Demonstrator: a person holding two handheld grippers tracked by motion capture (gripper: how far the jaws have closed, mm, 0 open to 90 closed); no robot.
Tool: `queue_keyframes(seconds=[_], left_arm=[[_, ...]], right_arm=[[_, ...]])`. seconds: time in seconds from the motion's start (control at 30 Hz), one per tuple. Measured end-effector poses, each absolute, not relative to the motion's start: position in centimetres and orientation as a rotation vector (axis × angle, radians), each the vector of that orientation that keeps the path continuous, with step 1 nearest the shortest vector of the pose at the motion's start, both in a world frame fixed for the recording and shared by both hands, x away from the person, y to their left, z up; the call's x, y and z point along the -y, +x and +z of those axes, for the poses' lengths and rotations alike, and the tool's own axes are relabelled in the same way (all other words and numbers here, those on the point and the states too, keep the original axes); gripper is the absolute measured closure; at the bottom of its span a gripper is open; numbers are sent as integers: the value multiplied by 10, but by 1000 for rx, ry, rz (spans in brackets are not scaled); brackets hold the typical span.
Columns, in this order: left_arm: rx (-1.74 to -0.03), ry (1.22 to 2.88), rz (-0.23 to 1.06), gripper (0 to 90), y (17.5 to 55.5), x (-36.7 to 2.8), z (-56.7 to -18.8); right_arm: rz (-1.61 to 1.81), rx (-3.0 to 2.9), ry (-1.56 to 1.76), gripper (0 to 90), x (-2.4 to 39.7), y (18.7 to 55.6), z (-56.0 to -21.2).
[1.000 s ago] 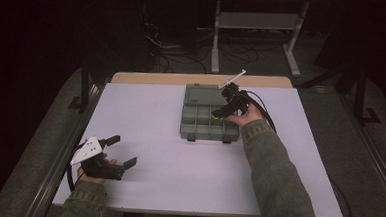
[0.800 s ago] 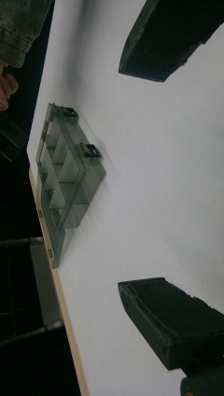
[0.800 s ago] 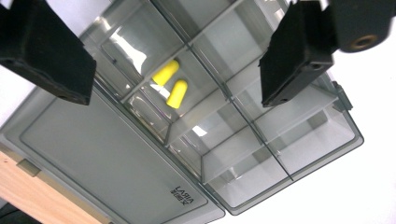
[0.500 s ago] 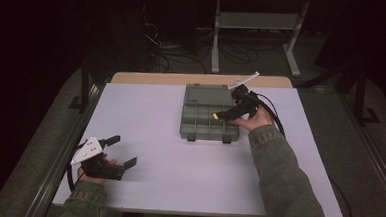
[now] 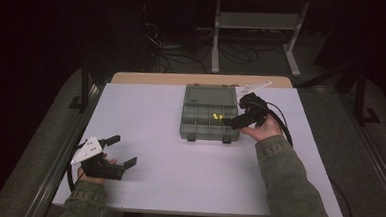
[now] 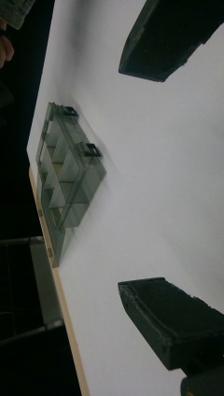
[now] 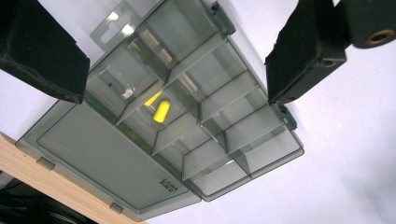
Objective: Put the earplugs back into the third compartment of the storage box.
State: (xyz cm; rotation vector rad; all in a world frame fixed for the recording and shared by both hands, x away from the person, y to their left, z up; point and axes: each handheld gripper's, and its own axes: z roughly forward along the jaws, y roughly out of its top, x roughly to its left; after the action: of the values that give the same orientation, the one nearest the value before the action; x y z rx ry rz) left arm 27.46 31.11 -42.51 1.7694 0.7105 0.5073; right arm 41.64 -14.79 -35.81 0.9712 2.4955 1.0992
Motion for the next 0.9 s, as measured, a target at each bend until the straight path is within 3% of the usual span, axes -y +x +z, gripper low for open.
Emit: queue_keyframes(seconds=[0.9], left_arm=[[-705, 1773, 508, 0, 274, -310, -425]], right_arm=[[1218, -2387, 1030, 25, 191, 347, -385]])
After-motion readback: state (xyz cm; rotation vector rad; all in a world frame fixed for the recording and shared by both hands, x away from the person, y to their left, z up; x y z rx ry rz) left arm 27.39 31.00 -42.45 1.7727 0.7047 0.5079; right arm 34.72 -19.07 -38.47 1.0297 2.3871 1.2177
